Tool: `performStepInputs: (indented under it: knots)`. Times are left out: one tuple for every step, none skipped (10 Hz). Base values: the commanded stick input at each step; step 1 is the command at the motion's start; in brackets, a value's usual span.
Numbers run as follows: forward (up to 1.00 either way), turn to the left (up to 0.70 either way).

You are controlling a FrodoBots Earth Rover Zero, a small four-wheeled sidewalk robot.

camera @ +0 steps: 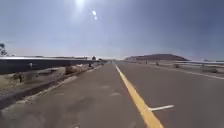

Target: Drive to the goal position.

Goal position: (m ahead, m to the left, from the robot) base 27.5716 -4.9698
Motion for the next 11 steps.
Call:
performStepInputs:
  knots:
    - [0.85, 0.00]
    - [0.85, 0.00]
    - [0.85, 0.00]
    - [0.85, 0.00]
    - [0.85, 0.00]
    - [0.85, 0.00]
    - [0.85, 0.00]
    - [0.85, 0.00]
    - [0.85, 0.00]
    - [0.85, 0.00]
    - [0.85, 0.00]
